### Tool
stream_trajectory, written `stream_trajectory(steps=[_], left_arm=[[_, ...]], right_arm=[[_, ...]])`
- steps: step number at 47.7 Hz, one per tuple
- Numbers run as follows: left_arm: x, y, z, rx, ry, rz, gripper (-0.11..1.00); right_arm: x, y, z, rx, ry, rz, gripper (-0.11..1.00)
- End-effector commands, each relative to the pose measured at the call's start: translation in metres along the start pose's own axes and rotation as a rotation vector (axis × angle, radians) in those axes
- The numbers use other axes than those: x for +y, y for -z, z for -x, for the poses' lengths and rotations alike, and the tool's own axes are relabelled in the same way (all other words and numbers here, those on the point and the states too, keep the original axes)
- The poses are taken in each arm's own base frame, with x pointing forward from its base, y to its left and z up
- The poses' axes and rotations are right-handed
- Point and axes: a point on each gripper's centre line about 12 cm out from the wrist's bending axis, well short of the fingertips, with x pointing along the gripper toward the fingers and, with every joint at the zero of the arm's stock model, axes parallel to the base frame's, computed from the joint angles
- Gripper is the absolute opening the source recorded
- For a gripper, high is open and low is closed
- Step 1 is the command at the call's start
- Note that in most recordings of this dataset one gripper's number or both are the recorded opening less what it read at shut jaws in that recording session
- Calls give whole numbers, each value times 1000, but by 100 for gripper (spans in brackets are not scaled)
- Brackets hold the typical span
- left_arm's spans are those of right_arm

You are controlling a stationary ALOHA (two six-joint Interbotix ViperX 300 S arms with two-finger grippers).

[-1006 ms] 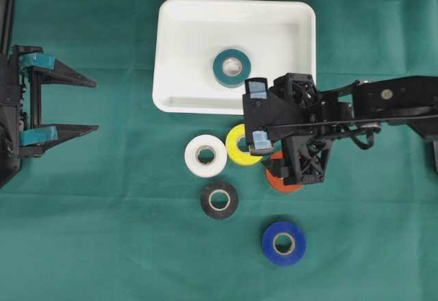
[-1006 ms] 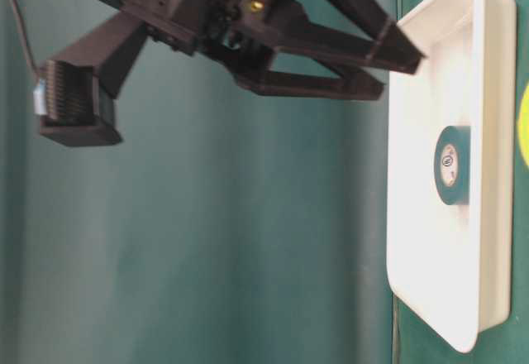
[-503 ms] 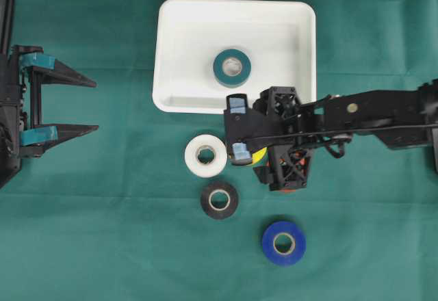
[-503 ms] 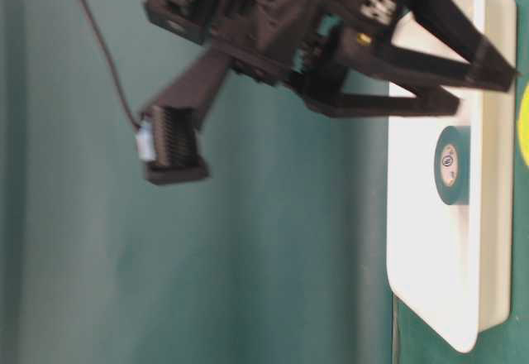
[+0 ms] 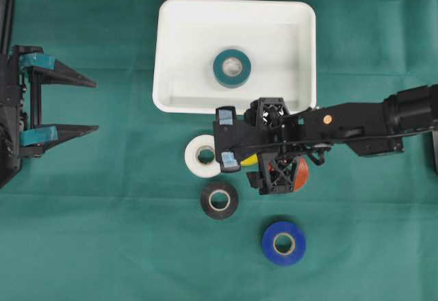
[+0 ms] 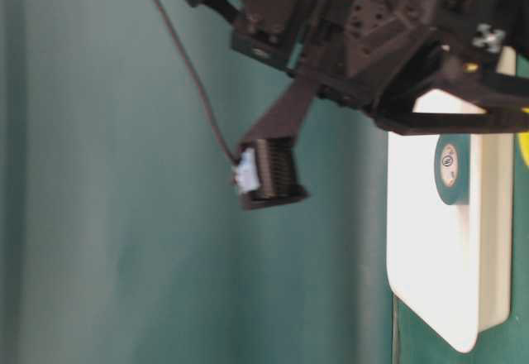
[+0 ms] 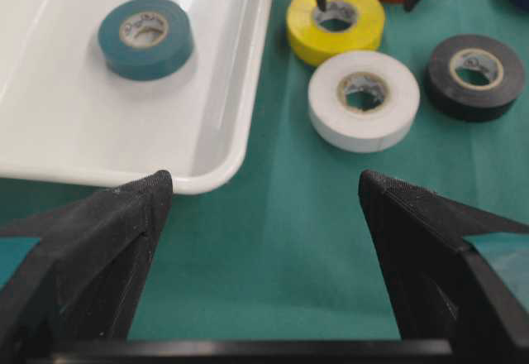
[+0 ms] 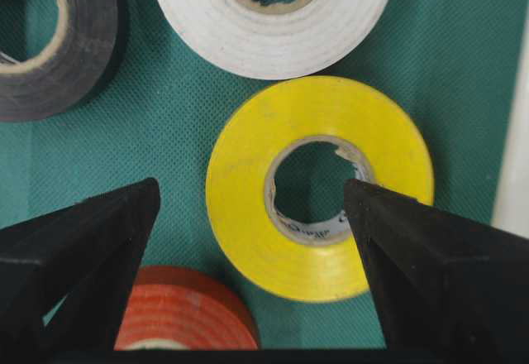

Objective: Pick up the tape from a random location and place it into the white case.

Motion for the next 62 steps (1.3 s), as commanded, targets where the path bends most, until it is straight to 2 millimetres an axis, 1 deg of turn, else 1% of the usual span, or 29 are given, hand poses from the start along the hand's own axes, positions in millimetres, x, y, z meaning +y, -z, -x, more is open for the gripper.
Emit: stream_trajectory(steps=[1,8,17,21,23,27,32,33,52,62], left_arm=[[1,-5,-1,-15,-4,3,94],[1,-6,0,-17,-4,3,94],[1,-6,-1,-15,-4,3,94],[1,-6,-1,-15,-4,3,94],[1,-6,-1,-15,-4,3,94],[1,-6,-1,-15,-4,3,94],[1,-6,-1,-15,-4,4,94],[1,-6,0,-17,-4,3,94],[1,-6,-1,-15,-4,3,94],[1,-6,-1,-15,-4,3,94]], right_arm=[[3,-7,2,-30,-7,2,91],[4,-3,-6,-21,-7,4,91],[4,-3,-9,-22,-8,4,90],[4,-4,-8,-27,-8,5,86],[4,-4,-8,-30,-8,7,79],[4,-5,-8,-36,-9,7,60],[4,-5,-8,-33,-9,9,33],[4,-5,-8,-33,-9,9,30],[4,-6,-8,-35,-9,7,30],[5,-9,-2,-48,-11,5,30]])
